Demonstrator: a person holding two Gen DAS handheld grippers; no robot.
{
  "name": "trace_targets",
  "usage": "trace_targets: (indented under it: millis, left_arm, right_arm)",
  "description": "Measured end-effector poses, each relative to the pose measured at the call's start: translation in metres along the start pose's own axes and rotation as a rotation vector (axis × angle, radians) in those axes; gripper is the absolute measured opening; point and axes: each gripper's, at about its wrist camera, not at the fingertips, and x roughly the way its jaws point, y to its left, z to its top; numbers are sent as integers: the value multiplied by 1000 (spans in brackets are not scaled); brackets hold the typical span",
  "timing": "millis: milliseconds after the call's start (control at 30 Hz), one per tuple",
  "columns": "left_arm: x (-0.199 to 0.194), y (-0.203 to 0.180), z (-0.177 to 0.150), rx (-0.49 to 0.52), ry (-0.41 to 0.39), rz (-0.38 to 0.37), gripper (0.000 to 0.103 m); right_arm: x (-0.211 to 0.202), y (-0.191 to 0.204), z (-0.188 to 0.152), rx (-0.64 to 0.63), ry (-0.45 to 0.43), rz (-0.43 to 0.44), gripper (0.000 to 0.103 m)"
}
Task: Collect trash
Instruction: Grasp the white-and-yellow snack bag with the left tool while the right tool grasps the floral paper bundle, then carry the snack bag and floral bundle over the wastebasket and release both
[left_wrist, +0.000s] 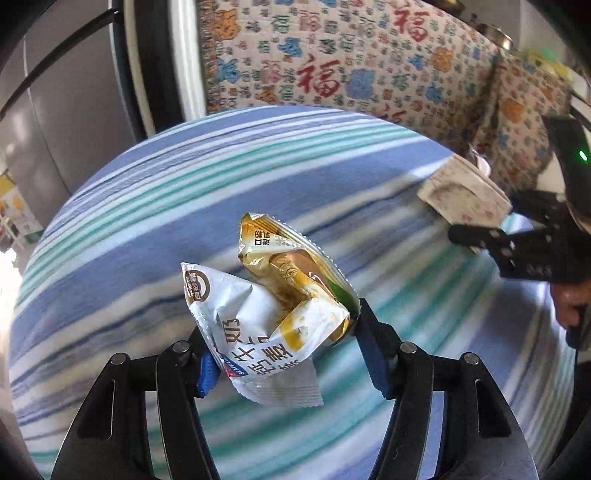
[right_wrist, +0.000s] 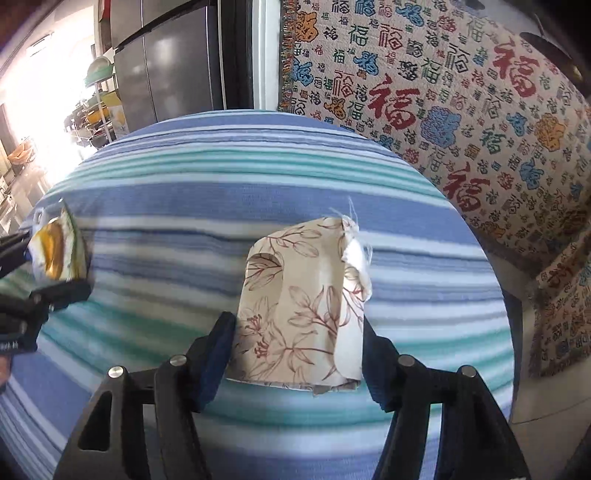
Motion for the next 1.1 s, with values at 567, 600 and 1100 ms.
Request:
trace_targets:
  millis: [567,600,1100]
  left_arm:
    - [-7,-30,-19,14,55,39,103]
    - [-7,-30,-20,14,54,40,103]
    - [-7,-31,-21,17,54,36,103]
  right_arm:
    - [-44,2,-65,92,-68,-65,71]
    - [-42,-1,-65,108,-63,-47,71]
    - [-42,-2,-66,121,-60,-36,72]
